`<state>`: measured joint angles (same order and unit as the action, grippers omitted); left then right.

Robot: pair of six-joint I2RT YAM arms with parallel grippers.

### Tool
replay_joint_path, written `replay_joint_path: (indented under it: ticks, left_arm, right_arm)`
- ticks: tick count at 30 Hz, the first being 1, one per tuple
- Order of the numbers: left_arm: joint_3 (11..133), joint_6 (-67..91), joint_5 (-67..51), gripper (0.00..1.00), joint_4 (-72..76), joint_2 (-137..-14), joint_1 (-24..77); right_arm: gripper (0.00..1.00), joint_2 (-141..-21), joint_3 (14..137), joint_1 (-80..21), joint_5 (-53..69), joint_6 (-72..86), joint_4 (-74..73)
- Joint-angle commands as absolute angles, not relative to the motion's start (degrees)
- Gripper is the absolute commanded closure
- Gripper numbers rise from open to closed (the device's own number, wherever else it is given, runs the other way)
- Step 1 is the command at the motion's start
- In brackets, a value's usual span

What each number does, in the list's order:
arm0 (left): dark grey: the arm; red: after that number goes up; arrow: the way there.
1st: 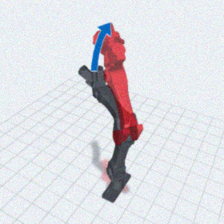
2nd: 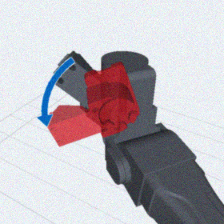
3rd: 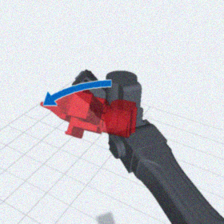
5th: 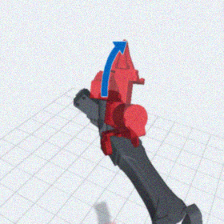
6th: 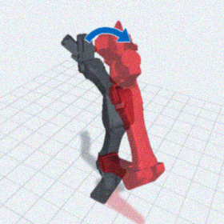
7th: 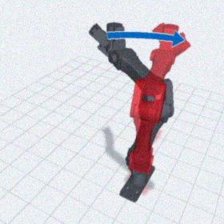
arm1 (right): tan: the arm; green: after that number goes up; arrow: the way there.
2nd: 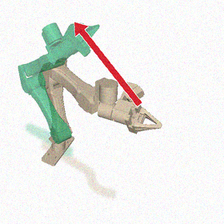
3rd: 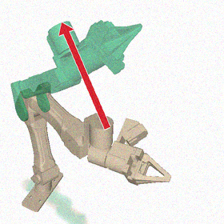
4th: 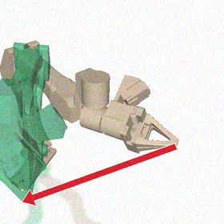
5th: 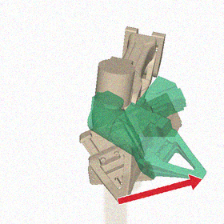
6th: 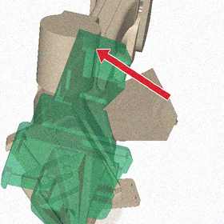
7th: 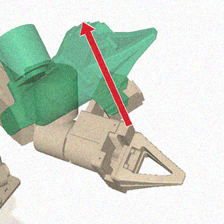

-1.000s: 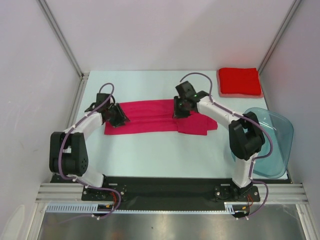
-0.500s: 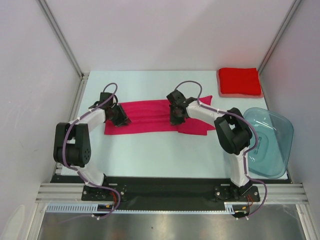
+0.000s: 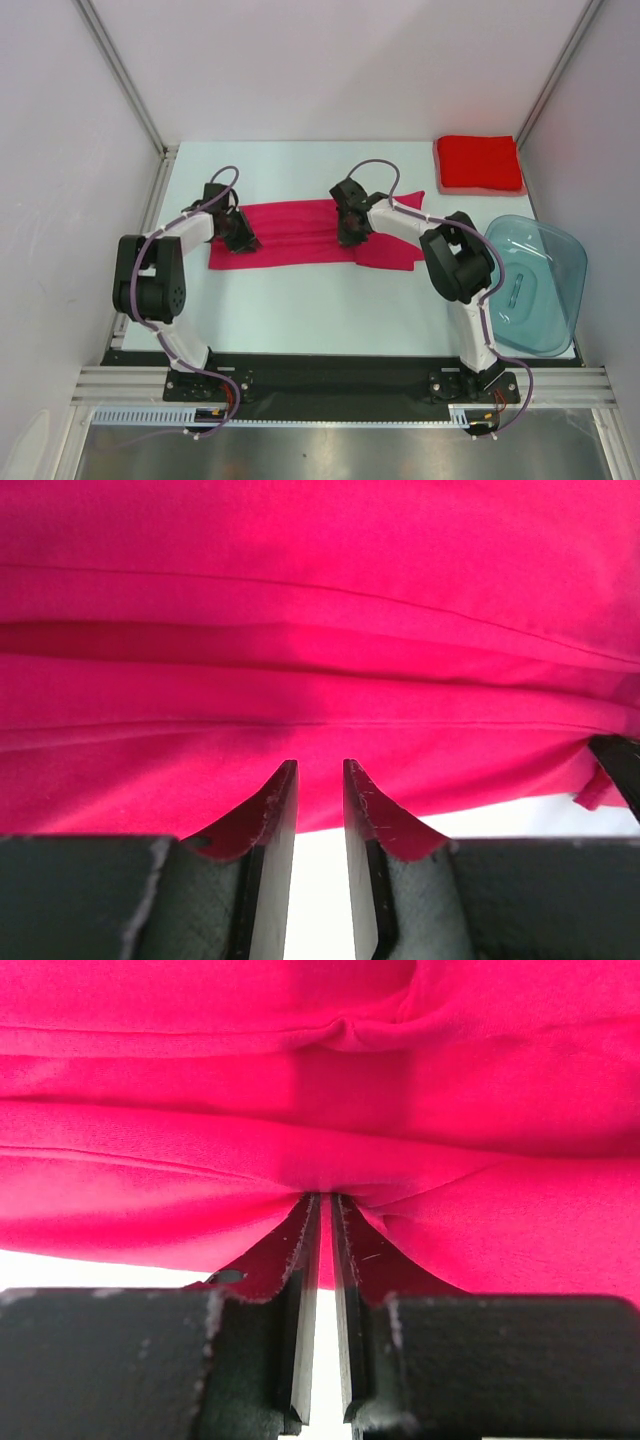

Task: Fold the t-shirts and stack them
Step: Fold the tshirt

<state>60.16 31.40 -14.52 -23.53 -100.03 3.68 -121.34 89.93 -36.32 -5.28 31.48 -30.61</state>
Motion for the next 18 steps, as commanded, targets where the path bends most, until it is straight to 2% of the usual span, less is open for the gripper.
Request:
replay_joint_path:
  ticks: [1,18]
  left_arm:
    - [62.75,29.71,-13.1,0.71,-24.08,-101.24,3.6]
    - [63.81,29.35,-11.51,0.74,-24.96,-102.22,3.43]
  right_arm:
    - [0.86,-121.9,92.63,-35.51,-6.59,31.46,-30.15]
    - [0.85,-127.96,101.42,-32.7,-8.26,27.69,-31.11]
